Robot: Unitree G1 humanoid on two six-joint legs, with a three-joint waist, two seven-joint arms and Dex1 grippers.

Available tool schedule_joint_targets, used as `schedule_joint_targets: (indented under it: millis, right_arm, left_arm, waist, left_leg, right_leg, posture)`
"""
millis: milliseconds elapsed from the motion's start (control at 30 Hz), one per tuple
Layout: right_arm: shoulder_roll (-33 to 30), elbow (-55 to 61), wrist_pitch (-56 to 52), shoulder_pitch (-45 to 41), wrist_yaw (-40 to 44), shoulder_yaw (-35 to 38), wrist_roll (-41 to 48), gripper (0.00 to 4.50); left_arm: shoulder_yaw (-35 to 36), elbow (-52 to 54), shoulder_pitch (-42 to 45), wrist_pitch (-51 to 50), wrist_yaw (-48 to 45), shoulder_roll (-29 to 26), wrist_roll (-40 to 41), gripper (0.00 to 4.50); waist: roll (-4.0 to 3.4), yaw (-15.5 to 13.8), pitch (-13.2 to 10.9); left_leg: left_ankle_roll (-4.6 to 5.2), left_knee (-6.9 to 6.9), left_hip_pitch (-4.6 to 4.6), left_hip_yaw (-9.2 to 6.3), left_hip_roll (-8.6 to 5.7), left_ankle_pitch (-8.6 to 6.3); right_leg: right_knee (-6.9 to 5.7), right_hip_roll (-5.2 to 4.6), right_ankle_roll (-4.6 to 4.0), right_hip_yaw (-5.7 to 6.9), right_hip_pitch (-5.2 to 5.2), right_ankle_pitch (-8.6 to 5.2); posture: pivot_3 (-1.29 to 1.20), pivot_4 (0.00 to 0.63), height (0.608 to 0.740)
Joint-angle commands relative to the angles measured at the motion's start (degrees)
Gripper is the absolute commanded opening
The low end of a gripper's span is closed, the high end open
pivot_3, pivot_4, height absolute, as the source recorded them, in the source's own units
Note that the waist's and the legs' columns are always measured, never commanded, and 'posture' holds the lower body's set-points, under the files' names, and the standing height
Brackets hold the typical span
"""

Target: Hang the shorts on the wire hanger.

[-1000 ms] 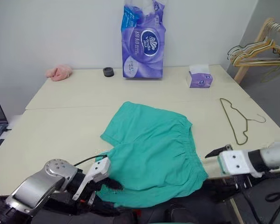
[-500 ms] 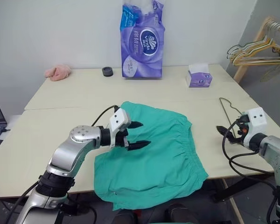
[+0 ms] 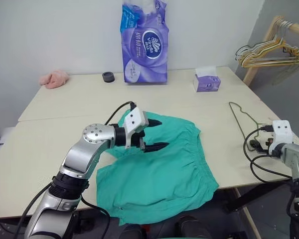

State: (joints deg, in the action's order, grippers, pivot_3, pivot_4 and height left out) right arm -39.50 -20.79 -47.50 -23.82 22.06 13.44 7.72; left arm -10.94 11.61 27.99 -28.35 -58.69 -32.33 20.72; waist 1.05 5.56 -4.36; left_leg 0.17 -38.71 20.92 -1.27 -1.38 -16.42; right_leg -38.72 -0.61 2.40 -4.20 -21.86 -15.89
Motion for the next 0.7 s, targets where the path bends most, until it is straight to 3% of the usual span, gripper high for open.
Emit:
schedule_joint_targets:
  millis: [33,100,200,567,700]
  right_arm:
    - [-1.8,-3.5,1.5,-2.7,2.2,-1.6,-0.9,4.50]
    - [-1.8,-7.5,0.3,-4.4,2.7,-1.2,-0.1,4.50]
    - [-2.3,-11.6,-1.2,-6.3,4.2,-1.5,0.4,3.90]
    - [-2.5,-14.6,-3.8,-5.7,7.3,-4.3,-0.1,0.08]
    - [-1.8,-13.6,-4.1,-5.3,6.1,-3.1,0.3,0.03]
  left_arm:
    - [0.9,2.4,1.2,-0.6,-1.7,-1.2,1.6,4.28]
    - [0.8,2.3,1.1,-0.2,-2.1,-1.6,1.5,4.28]
    - [0.7,2.6,1.0,-0.3,-3.4,-2.0,2.2,4.31]
    - [1.1,3.5,0.5,-1.2,-5.6,-3.3,4.1,4.31]
    - [1.3,3.3,0.7,-1.6,-5.4,-3.3,4.5,4.31]
  waist:
    - [-0.01,0.0,0.0]
    - [0.01,0.1,0.0]
    - [0.01,0.2,0.0]
    - [0.10,-0.3,0.0]
    - [0.22,-0.6,0.1]
  left_leg:
    - [0.00,0.00,0.00,-0.01,0.00,0.00]
    - [0.00,0.00,-0.01,-0.03,0.00,0.00]
    - [0.00,-0.01,-0.04,-0.05,0.00,0.00]
    - [0.02,-0.01,-0.09,-0.21,0.06,-0.01]
    - [0.08,-0.02,-0.07,-0.18,0.04,-0.05]
  right_leg:
    - [0.00,0.00,0.01,0.01,0.01,-0.01]
    - [0.02,0.02,0.06,0.01,0.03,-0.03]
    - [0.10,0.02,0.05,0.03,0.12,-0.03]
    - [0.78,0.04,0.36,0.13,0.53,0.15]
    - [0.93,-0.03,0.43,0.11,0.57,0.22]
  posture:
    - [-0.10,0.057,0.740]
    - [-0.10,0.057,0.740]
    - [-0.10,0.057,0.740]
    - [-0.10,0.058,0.740]
    - [-0.09,0.055,0.740]
